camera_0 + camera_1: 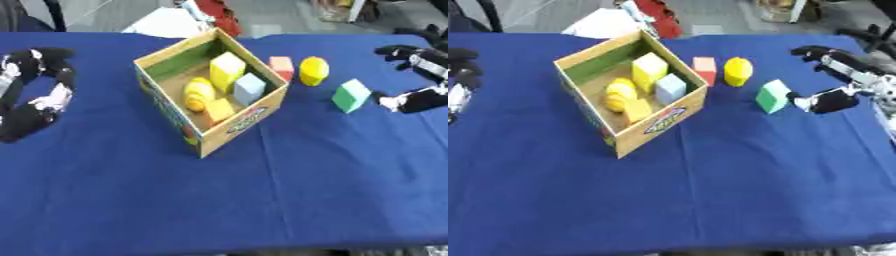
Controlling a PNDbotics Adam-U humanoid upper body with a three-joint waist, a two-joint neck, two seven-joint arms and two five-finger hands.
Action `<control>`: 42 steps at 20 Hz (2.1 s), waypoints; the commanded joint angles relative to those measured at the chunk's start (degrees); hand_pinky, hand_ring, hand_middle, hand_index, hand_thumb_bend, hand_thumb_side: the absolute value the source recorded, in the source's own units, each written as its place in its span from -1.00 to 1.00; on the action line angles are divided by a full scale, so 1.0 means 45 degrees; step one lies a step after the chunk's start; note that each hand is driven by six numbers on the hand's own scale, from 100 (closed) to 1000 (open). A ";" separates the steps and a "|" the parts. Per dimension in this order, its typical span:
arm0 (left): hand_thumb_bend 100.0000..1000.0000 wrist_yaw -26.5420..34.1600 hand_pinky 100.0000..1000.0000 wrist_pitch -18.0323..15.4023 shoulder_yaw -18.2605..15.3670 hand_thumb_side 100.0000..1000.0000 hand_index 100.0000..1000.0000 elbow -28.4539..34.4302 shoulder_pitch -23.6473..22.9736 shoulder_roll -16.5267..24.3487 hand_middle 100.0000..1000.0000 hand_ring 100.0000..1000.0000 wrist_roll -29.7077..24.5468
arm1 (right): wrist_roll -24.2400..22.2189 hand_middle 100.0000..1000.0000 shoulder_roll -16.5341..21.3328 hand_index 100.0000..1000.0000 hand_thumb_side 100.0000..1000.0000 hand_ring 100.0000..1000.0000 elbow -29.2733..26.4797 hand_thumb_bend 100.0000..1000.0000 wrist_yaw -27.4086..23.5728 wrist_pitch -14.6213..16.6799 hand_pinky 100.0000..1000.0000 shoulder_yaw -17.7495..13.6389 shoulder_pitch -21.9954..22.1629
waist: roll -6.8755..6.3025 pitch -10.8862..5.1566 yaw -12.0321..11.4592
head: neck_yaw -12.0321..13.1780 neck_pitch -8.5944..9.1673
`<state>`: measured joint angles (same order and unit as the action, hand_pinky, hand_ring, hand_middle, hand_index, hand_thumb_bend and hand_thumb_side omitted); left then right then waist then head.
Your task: Pick up objects on the table and place them in the box.
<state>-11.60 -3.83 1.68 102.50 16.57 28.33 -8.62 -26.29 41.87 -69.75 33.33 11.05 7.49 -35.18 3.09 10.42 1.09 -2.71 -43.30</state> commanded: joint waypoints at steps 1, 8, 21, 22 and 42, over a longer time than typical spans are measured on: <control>-1.00 0.0073 0.45 0.0064 -0.0208 0.05 0.58 0.0282 -0.0041 0.0058 0.06 0.03 -0.0023 | -0.0573 1.00 0.0492 1.00 -0.99 1.00 0.0612 -0.52 0.1175 0.0330 0.80 -0.0052 -0.0586 | 0.0201 -0.0301 -0.0047 | -0.0067 -0.0004; -1.00 0.0064 0.44 0.0058 -0.0245 0.08 0.58 0.0324 -0.0260 -0.0122 0.04 0.02 -0.0185 | -0.0960 1.00 0.0005 1.00 -1.00 1.00 0.2010 -0.52 0.3448 0.0769 0.85 -0.0132 -0.1460 | 0.0218 -0.0281 -0.0214 | -0.0151 -0.0028; -1.00 0.0098 0.44 0.0029 -0.0189 0.12 0.58 0.0392 -0.0393 -0.0466 0.03 0.00 -0.0450 | -0.0150 0.99 -0.1300 1.00 -1.00 0.92 0.3899 -0.81 0.4617 0.0814 0.78 -0.0524 -0.2467 | 0.0098 -0.0190 -0.0493 | -0.0357 -0.0089; -1.00 0.0099 0.44 0.0027 -0.0194 0.12 0.58 0.0398 -0.0399 -0.0484 0.03 0.00 -0.0460 | -0.0051 0.98 -0.1426 1.00 -1.00 0.91 0.4094 -0.86 0.4653 0.0768 0.76 -0.0575 -0.2526 | 0.0082 -0.0180 -0.0519 | -0.0387 -0.0097; -1.00 0.0022 0.44 0.0054 -0.0219 0.12 0.58 0.0395 -0.0492 -0.0554 0.03 0.00 -0.0602 | -0.0484 0.89 -0.1813 1.00 -1.00 0.85 0.5401 -0.94 0.4775 0.0552 0.72 -0.0776 -0.2593 | 0.0072 -0.0143 -0.0641 | -0.0451 -0.0167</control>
<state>-11.42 -3.51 1.19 103.17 14.08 25.17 -11.10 -28.00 32.43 -45.84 55.04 13.76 4.49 -46.20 3.33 10.48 -1.86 -4.70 -43.81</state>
